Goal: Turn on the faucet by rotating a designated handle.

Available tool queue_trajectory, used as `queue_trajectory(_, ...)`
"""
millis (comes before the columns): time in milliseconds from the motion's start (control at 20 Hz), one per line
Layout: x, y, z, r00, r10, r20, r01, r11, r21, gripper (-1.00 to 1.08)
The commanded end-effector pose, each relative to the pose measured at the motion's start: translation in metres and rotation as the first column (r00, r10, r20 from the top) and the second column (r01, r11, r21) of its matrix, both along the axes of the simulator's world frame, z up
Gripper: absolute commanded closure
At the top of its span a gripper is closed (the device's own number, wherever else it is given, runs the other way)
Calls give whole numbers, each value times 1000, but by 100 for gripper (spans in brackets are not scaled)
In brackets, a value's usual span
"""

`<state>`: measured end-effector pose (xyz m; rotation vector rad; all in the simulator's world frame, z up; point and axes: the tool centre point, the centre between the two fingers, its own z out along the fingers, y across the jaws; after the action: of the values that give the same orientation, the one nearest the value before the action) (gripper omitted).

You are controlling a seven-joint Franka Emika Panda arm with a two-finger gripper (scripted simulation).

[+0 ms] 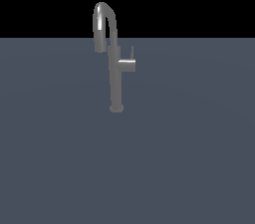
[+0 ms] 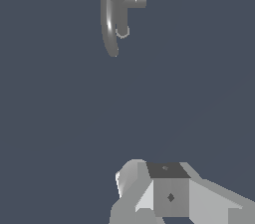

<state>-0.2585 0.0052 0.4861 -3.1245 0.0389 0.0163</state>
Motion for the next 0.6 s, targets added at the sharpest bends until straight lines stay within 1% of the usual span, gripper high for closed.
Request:
queue_trajectory(0,0,0,0,1000,0,0,0,1000,0,108)
queue_trajectory(250,3,1,0,1000,-9,-8,9,1000,9,108)
queue_trajectory(550,16,4,-1,998,-43,-42,45,998,43,108)
